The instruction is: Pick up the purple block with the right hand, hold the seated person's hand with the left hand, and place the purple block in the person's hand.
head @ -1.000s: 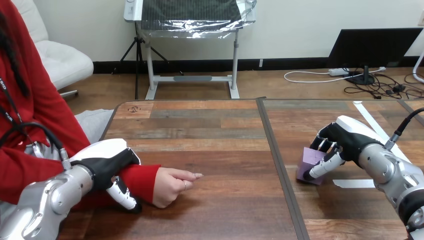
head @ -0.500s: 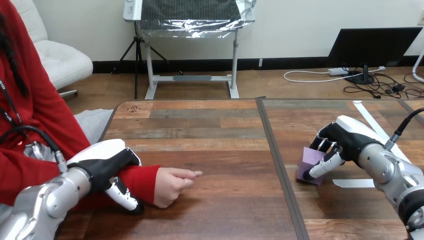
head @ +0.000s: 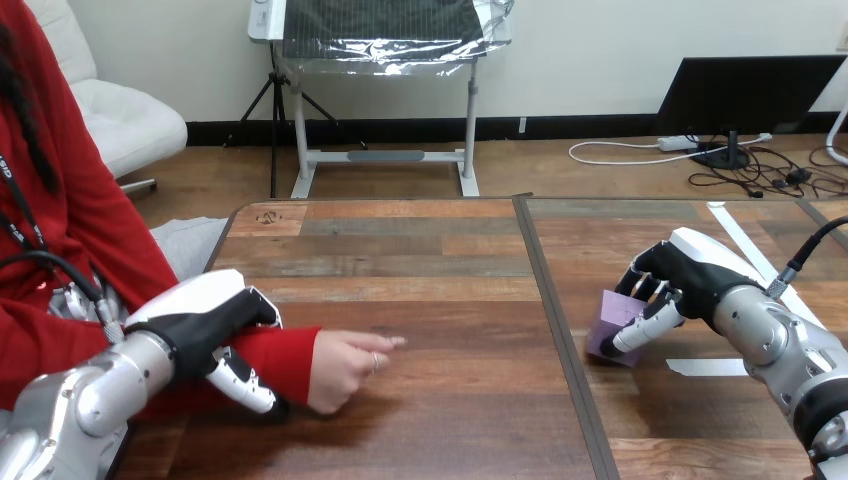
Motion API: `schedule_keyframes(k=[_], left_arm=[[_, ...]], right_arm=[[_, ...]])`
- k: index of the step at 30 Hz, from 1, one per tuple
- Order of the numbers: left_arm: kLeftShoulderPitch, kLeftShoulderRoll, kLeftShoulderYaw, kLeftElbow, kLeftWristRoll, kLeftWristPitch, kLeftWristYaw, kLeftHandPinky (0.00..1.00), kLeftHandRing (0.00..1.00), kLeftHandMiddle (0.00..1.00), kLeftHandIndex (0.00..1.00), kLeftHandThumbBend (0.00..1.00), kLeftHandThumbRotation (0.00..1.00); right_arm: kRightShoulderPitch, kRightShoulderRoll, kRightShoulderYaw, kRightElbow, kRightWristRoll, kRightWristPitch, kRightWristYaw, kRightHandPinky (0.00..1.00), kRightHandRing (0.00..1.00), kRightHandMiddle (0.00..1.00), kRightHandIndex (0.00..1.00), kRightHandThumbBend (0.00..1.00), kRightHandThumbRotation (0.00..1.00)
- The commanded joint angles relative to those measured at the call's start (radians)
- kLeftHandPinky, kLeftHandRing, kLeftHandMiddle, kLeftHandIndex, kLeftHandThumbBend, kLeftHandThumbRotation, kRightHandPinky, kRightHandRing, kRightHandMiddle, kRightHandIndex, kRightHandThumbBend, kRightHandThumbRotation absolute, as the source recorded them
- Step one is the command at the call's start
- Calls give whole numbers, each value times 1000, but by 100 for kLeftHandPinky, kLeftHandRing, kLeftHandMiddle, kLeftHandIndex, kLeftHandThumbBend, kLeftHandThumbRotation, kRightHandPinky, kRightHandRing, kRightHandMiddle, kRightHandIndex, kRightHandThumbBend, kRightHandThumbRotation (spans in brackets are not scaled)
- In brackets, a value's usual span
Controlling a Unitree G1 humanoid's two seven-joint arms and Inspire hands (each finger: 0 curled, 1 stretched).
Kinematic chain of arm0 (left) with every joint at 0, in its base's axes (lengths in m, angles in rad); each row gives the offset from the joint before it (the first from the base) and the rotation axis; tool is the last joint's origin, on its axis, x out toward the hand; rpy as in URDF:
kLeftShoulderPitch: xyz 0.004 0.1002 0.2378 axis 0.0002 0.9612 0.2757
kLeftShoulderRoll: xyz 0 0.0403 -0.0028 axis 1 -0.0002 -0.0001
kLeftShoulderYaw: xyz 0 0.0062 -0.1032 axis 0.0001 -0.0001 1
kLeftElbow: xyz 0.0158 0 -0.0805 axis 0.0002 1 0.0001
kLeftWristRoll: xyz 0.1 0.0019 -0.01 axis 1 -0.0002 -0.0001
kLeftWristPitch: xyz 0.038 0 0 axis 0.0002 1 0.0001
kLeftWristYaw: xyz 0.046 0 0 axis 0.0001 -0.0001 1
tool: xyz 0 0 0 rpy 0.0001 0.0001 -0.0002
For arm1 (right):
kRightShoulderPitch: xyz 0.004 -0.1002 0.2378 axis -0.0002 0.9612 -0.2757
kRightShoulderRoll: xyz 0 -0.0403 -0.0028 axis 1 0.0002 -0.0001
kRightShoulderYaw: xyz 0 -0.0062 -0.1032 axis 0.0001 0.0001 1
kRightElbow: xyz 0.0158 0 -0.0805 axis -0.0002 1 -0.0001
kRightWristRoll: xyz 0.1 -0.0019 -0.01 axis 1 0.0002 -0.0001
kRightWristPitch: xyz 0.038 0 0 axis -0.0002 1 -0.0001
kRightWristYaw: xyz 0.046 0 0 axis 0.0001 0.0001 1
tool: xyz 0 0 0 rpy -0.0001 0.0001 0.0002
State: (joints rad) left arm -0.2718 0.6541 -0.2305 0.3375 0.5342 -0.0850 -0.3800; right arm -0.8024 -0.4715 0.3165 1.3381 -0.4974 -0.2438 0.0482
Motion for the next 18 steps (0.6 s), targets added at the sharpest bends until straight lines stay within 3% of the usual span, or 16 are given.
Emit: schedule_keyframes(k=[1, 18], left_arm=[[-87, 31, 70, -124, -42, -30, 12, 25, 31, 38, 41, 78, 0], [-126, 33, 93, -171, -43, 3, -12, 27, 33, 40, 42, 78, 0]], right_arm=[[-68, 8, -18, -45, 17, -22, -18, 47, 51, 53, 50, 79, 0], [-79, 17, -6, -53, 5, -30, -16, 50, 55, 55, 51, 79, 0]])
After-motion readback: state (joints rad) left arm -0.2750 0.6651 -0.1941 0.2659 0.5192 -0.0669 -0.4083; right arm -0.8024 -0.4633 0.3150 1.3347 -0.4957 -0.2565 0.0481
